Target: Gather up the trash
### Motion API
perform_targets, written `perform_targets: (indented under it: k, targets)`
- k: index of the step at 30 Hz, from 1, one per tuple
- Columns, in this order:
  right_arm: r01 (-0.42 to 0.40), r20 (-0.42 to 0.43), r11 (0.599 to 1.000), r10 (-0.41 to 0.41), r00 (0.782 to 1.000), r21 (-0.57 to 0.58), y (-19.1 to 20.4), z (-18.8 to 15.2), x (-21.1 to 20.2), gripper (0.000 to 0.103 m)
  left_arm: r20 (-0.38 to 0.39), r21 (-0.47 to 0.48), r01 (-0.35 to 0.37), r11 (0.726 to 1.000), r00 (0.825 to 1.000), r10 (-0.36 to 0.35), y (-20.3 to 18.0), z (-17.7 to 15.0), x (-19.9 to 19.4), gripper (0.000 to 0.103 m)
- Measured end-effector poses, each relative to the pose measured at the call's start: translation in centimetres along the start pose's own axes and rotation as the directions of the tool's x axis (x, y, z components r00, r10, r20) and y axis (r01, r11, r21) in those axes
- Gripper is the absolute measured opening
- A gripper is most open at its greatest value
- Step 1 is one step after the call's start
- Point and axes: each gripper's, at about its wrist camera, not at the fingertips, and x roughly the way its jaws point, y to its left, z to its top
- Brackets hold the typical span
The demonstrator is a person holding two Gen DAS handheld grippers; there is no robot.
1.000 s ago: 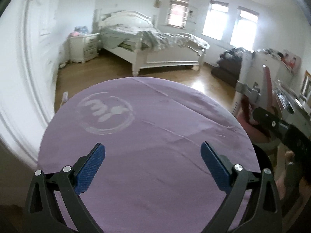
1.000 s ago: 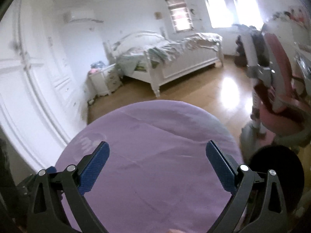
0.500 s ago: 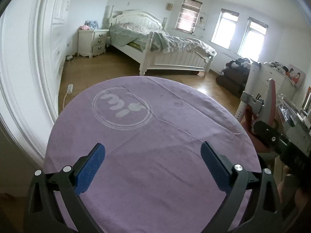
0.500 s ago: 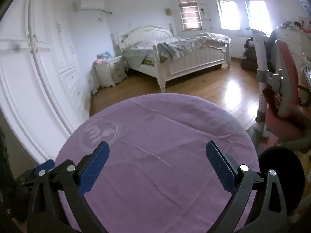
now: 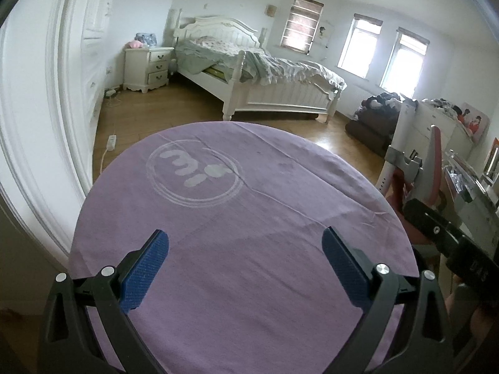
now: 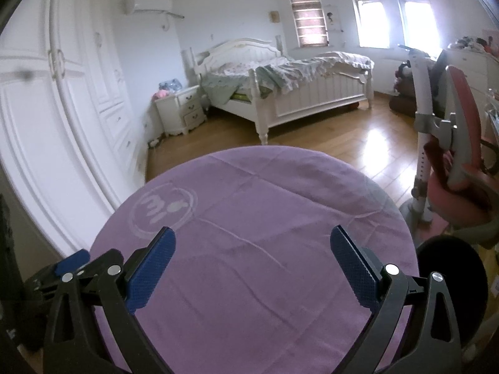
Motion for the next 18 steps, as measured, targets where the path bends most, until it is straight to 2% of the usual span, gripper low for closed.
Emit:
perform_targets:
  k: [18]
  targets:
    - [0.013,-0.025,1.0,-0.013,1.0,-0.002,-0.5,-0.46,0.23,0.098,-0.002,0.012,0.051,0.999,0.999,-0.051,-0.58,-0.35,0.07,0.098]
